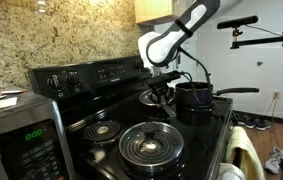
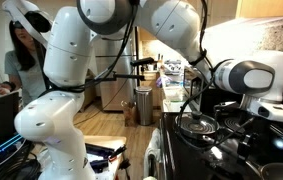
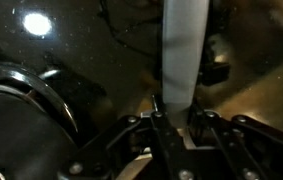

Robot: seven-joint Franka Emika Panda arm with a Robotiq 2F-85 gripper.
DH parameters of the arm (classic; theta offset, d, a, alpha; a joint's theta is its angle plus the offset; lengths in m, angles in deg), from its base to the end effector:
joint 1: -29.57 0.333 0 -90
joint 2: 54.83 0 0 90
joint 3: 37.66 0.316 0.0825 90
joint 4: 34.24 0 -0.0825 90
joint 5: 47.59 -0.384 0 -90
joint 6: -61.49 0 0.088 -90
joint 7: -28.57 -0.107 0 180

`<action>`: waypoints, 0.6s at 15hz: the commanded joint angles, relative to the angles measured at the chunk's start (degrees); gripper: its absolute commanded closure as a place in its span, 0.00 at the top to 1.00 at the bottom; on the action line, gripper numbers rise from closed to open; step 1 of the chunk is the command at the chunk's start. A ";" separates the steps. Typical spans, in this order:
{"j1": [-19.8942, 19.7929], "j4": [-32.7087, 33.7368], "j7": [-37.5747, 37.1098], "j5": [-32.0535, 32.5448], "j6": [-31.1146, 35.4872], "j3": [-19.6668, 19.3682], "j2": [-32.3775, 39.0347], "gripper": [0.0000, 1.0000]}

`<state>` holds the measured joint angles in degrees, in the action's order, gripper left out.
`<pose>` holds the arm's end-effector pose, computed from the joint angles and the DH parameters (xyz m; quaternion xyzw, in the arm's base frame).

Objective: Move the pan to the top right plate of the stove

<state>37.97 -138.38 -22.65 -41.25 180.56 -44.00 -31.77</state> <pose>0.6273 0.0214 0.3085 0.9183 -0.3837 -0.0320 0.0923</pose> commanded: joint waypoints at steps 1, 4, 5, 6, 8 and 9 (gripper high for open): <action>-0.81 2.39 -2.31 -0.61 -2.04 0.50 1.00 0.06; -0.88 6.50 -3.57 -0.74 -4.58 0.38 2.61 0.06; -1.09 7.53 -3.61 -1.16 -4.73 0.53 2.95 0.06; -1.18 8.83 -3.56 -1.33 -5.32 0.58 3.42 0.06; -1.70 10.58 -3.09 -2.53 -5.21 0.83 4.23 0.06; -1.84 11.21 -3.41 -3.05 -4.81 0.75 4.59 0.06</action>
<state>37.47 -131.32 -24.95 -42.53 177.62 -43.99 -28.72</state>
